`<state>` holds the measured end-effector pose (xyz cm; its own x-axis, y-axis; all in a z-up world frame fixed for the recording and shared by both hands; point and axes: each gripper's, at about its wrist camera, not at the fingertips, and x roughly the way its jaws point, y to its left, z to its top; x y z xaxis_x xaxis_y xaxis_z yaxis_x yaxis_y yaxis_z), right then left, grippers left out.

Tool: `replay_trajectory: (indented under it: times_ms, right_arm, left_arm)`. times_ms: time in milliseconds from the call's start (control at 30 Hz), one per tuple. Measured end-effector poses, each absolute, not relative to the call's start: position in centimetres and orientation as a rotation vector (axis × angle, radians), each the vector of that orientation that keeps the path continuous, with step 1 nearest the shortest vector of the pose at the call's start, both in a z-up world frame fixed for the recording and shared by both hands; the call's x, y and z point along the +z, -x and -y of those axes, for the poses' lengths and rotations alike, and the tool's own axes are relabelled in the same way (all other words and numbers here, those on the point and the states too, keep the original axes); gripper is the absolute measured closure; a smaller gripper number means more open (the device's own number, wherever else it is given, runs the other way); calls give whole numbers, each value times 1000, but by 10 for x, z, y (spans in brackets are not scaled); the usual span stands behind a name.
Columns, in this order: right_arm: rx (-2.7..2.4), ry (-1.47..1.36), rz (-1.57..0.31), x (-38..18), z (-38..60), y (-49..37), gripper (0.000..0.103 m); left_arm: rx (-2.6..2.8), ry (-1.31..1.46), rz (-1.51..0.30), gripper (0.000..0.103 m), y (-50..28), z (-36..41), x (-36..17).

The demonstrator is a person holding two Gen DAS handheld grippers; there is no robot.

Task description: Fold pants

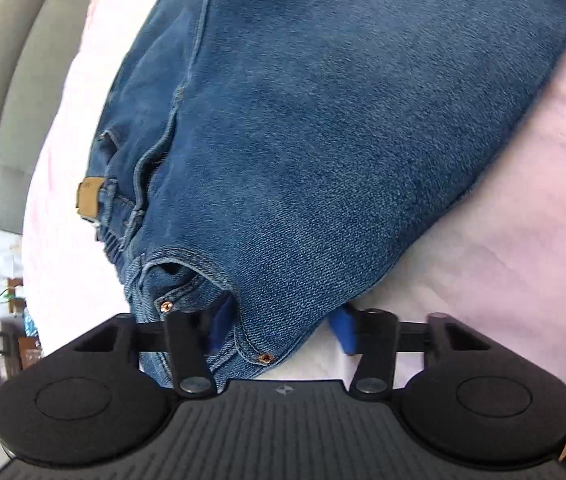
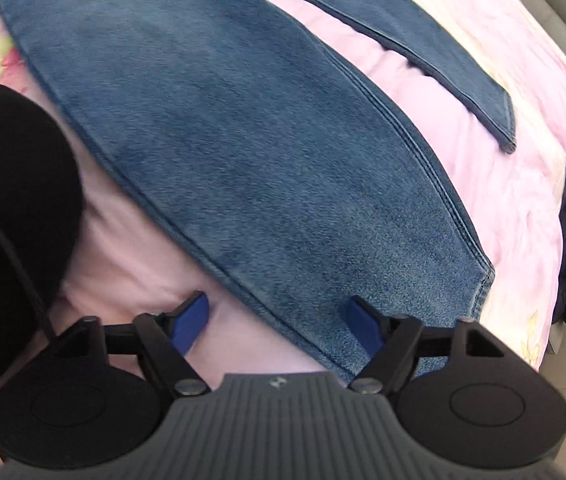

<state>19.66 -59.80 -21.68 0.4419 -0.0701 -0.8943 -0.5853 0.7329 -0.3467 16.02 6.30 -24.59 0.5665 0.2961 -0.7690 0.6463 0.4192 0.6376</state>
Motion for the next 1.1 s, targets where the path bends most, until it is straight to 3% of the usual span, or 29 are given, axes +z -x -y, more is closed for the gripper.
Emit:
replay_trajectory:
  times_ms: [67, 133, 167, 200, 233, 267, 367, 833, 1100]
  right_arm:
    - [338, 685, -1062, -219, 605, -195, 27]
    - [295, 688, -1049, -217, 609, -194, 37]
    - [262, 699, -1049, -216, 613, -196, 51]
    - [235, 707, -1052, -215, 616, -195, 61]
    - [208, 699, -1054, -212, 620, -195, 65]
    - [170, 674, -1059, -209, 626, -196, 79]
    - [131, 650, -1029, -197, 628, -195, 91]
    - [-23, 703, -750, -51, 613, -245, 103]
    - [-42, 705, -811, -51, 606, -390, 103]
  left_arm:
    - [-242, -1165, -982, 63, -158, -62, -244]
    - [-211, -1125, -973, 68, -158, -61, -241]
    - [-197, -1098, -969, 70, -158, -62, -237]
    - [-183, -1074, -963, 72, -159, -62, -234]
    - [-169, -1052, -958, 73, -161, -62, -230]
    - [-155, -1031, -954, 74, -161, -62, -227]
    - [-122, -981, -941, 76, -160, -59, -214]
    - [-33, -697, -843, 79, -211, -71, -80]
    - [33, -592, -1019, 79, -325, -76, -61]
